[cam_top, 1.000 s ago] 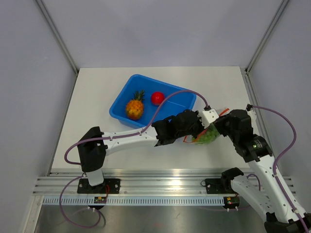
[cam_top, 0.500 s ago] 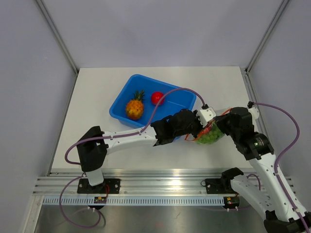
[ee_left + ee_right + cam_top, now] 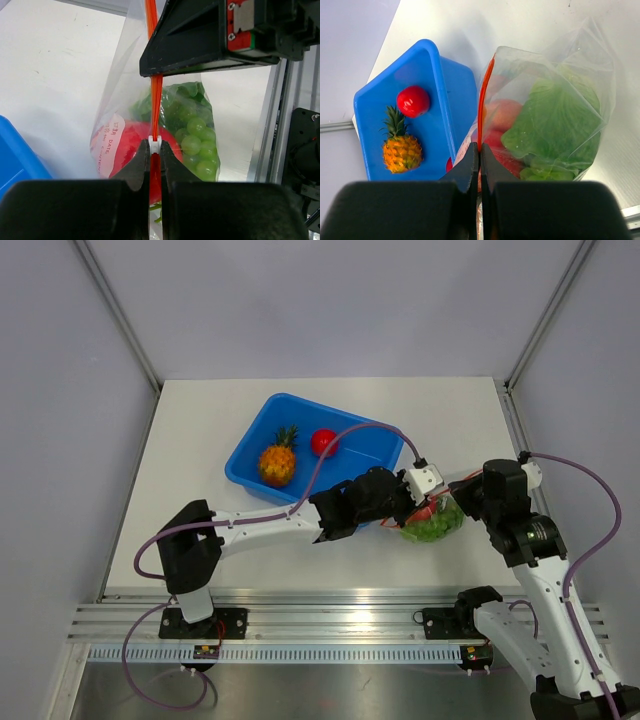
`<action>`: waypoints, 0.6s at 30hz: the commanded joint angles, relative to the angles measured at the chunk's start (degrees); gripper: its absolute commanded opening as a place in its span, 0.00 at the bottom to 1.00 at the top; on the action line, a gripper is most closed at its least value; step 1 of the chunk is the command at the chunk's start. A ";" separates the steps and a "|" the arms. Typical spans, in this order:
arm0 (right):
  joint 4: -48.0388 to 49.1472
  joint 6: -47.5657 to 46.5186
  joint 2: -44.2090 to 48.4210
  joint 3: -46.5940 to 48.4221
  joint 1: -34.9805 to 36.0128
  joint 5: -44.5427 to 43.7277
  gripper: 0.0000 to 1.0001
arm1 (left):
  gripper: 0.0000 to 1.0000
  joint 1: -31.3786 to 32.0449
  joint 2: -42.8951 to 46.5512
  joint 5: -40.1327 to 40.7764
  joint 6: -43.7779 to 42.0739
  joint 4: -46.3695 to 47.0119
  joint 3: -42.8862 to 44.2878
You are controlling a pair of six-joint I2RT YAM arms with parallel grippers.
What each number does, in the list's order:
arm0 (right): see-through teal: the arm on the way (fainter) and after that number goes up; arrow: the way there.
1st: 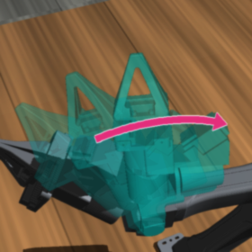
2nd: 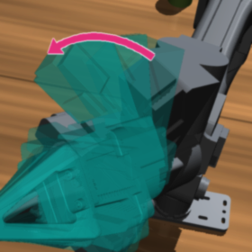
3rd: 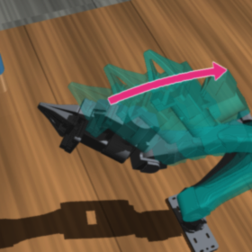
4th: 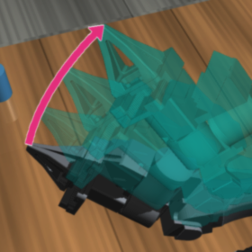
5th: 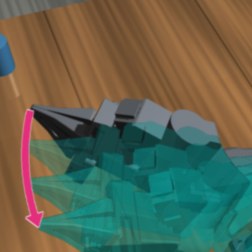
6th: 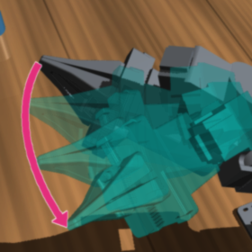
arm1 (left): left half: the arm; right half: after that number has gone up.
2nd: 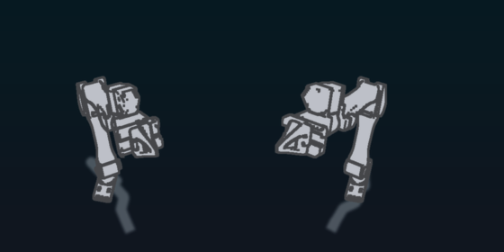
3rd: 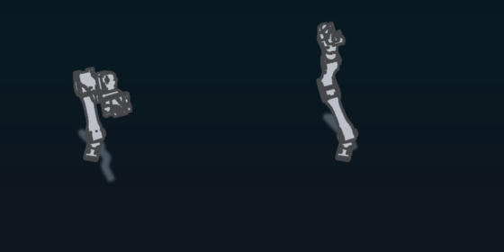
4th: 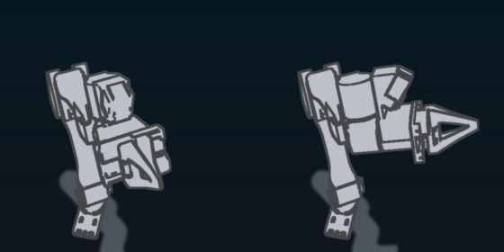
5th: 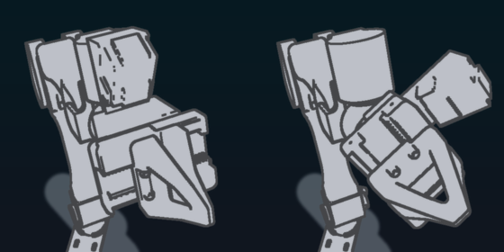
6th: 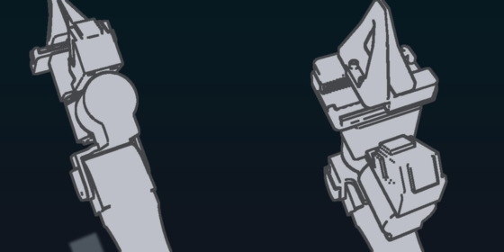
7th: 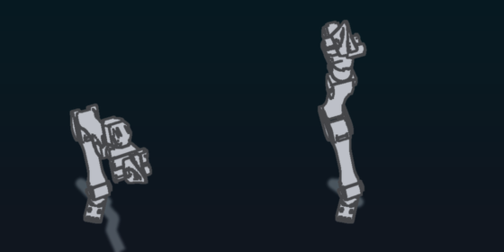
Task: Place the food in the zip-top bag and seal the zipper
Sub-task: Zip the zipper food storage bag at the center of the board.
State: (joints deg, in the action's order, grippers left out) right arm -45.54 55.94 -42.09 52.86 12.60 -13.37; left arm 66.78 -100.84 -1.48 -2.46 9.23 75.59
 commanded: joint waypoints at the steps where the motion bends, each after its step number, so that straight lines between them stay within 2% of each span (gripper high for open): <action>1: 6.16 -1.63 0.87 3.83 -3.28 -8.35 0.00 | 0.00 -0.69 3.01 -0.55 0.70 -6.69 -2.55; 12: 7.31 -1.19 0.78 2.78 -3.55 -5.97 0.00 | 0.00 -0.69 2.22 -1.60 0.53 -7.21 -1.94; 18: 6.43 -1.89 1.04 3.65 -3.63 -7.81 0.00 | 0.00 -0.78 1.70 -1.78 0.17 -8.27 -0.88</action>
State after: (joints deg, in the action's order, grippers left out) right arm -45.78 55.24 -42.09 52.86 11.07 -12.45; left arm 66.57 -100.53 -2.70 -2.28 8.54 74.76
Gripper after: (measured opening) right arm 0.011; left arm 0.039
